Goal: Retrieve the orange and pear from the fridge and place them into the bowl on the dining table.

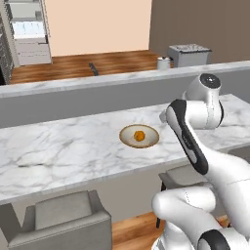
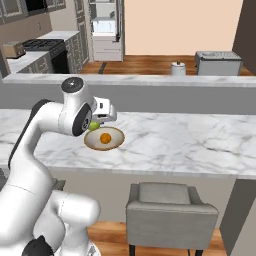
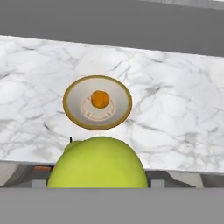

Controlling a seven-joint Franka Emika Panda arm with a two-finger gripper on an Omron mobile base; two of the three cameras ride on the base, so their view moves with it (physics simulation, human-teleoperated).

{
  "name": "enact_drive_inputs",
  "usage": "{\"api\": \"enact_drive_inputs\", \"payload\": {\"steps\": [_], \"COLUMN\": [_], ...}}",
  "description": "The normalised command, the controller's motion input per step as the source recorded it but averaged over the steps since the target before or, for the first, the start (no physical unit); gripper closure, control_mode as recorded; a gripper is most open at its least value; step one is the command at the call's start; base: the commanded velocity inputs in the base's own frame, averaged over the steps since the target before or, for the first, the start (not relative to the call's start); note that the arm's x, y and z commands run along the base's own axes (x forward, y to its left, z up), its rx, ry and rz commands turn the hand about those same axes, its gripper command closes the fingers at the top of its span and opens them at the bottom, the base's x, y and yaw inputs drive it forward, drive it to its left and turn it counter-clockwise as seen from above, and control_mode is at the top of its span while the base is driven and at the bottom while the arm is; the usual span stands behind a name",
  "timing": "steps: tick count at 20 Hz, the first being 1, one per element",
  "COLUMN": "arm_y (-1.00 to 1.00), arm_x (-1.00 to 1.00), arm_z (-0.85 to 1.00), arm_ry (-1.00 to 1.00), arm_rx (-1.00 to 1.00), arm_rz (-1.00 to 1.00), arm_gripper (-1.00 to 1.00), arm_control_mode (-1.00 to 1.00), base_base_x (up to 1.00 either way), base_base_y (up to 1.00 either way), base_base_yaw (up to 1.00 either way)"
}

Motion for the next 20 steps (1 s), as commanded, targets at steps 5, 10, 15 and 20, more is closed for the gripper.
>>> {"api": "enact_drive_inputs", "payload": {"steps": [5, 10, 15, 20], "arm_y": [0.25, 0.08, 0.03, 0.05], "arm_x": [0.66, 0.4, 0.44, 0.46], "arm_z": [-0.53, -0.35, -0.43, -0.39], "arm_ry": [0.16, 0.0, 0.0, 0.0], "arm_rx": [0.15, 0.05, 0.0, 0.0], "arm_rz": [0.0, 0.0, -0.02, -0.07], "arm_gripper": [1.0, 1.0, 1.0, 1.0], "arm_control_mode": [-1.0, -1.0, -1.0, -1.0], "base_base_x": [0.0, 0.0, 0.0, 0.0], "base_base_y": [0.0, 0.0, 0.0, 0.0], "base_base_yaw": [0.0, 0.0, 0.0, 0.0]}}
